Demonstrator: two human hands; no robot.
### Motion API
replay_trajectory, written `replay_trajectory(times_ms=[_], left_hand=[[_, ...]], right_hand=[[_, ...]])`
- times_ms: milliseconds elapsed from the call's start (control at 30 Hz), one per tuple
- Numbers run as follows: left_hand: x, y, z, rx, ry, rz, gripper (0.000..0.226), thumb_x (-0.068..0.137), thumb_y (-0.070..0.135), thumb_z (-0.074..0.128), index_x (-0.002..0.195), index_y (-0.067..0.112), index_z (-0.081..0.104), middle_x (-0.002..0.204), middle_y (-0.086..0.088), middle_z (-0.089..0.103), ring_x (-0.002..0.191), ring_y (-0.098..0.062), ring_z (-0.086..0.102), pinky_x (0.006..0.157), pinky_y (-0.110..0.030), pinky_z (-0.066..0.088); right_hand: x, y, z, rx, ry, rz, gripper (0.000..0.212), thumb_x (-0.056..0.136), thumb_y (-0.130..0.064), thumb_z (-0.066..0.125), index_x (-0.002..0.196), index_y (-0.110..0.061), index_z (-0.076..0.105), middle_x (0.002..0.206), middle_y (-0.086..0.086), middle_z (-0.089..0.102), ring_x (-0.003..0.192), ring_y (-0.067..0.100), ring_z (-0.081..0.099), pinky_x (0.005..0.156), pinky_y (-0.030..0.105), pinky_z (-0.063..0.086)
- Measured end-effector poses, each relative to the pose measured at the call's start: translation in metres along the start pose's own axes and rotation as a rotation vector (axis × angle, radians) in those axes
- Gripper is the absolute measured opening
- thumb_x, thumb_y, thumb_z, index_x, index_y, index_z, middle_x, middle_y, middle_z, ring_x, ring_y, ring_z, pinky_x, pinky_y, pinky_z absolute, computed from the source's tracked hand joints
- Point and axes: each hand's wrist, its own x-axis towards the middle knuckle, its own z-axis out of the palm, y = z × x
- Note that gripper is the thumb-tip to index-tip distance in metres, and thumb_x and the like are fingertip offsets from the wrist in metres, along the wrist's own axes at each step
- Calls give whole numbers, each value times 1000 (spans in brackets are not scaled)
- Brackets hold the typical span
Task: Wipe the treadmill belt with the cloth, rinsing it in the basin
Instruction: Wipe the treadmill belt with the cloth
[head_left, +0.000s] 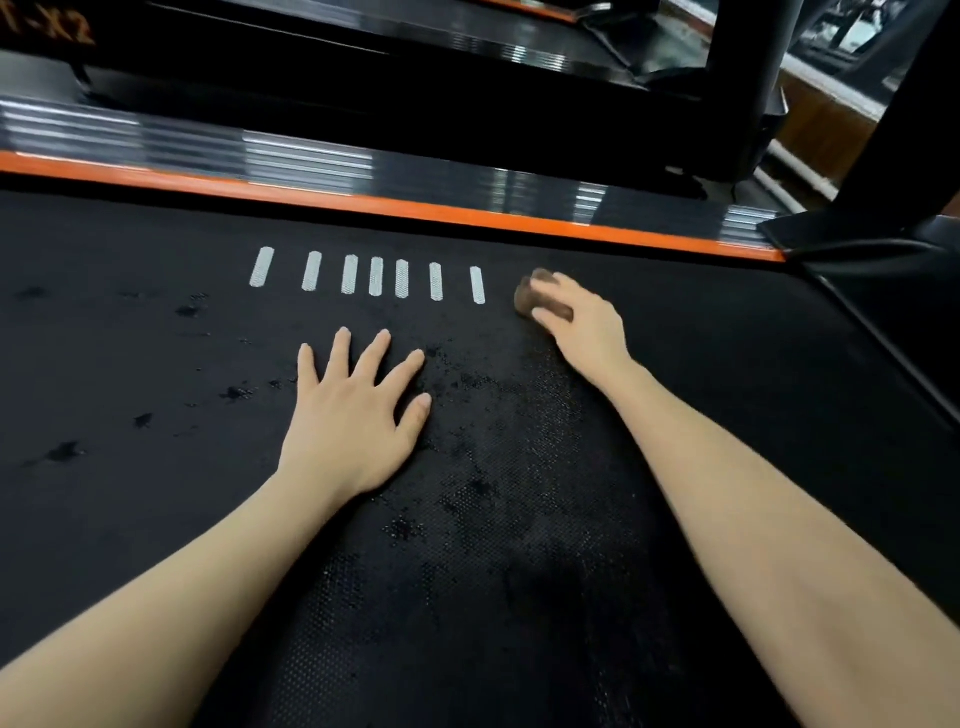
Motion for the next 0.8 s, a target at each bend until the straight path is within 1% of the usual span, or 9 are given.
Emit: replay_trajectory(times_ms=[67, 200, 267, 400, 467, 533, 600, 700, 800], left_hand=[[1, 0, -1, -2, 7, -1, 78, 80, 62, -9, 148, 39, 20, 158, 0, 17, 145, -33, 5, 115, -55, 2], [1, 1, -4, -11, 13, 1, 77, 80, 61, -8, 147, 38, 21, 158, -1, 17, 145, -33, 5, 115, -55, 2], [1, 0, -5, -11, 3, 7, 78, 78, 61, -10, 148, 40, 18, 159, 0, 14, 145, -32, 2, 115, -54, 0], [0, -1, -3, -10, 14, 11, 77, 79, 61, -9, 148, 40, 19, 158, 0, 15, 145, -33, 4, 115, -55, 1], [0, 0, -3, -20, 34, 5, 75, 82, 61, -4, 147, 38, 25, 157, -2, 20, 145, -34, 8, 115, -56, 3], [1, 2, -2, -19, 32, 1, 74, 83, 61, -3, 147, 37, 26, 157, -2, 21, 145, -35, 8, 114, -56, 3], [1, 2, -1, -18, 38, 6, 73, 83, 60, -2, 146, 37, 27, 157, -3, 21, 144, -35, 8, 114, -56, 2], [2, 1, -2, -34, 54, 12, 71, 86, 60, 3, 144, 36, 33, 155, -4, 28, 143, -37, 14, 114, -57, 6], [1, -3, -2, -38, 52, 27, 69, 87, 60, 5, 144, 36, 35, 154, -4, 30, 143, -36, 16, 114, -57, 7]], right_hand=[[20, -23, 20, -25, 76, 91, 35, 93, -28, 56, 128, -29, 56, 145, 0, 43, 131, 27, 40, 110, 37, 27], [5, -80, 59, -7, -71, -233, 33, 93, -26, 57, 126, -31, 59, 147, -2, 40, 137, 28, 31, 109, 40, 26], [13, -75, 56, -54, -136, -270, 37, 94, -31, 55, 130, -35, 54, 151, -5, 34, 140, 33, 23, 113, 44, 20], [49, -21, 23, -145, 64, -22, 37, 94, -31, 54, 131, -33, 53, 148, 0, 39, 132, 34, 38, 109, 42, 28], [65, -2, 16, -107, 174, 216, 38, 95, -27, 52, 133, -27, 51, 149, 6, 36, 134, 33, 36, 113, 43, 25], [78, -15, 27, -130, 218, 317, 38, 96, -26, 50, 134, -24, 50, 147, 9, 38, 133, 33, 36, 115, 46, 18], [84, -46, 48, -148, 149, 210, 39, 97, -27, 47, 136, -24, 49, 145, 10, 38, 131, 34, 36, 114, 46, 17], [78, -85, 73, -131, 32, -6, 40, 100, -24, 43, 139, -24, 44, 154, 9, 25, 140, 34, 21, 116, 43, 13], [76, -74, 61, -178, 37, -45, 40, 100, -23, 43, 140, -25, 41, 152, 11, 27, 138, 36, 24, 112, 42, 21]])
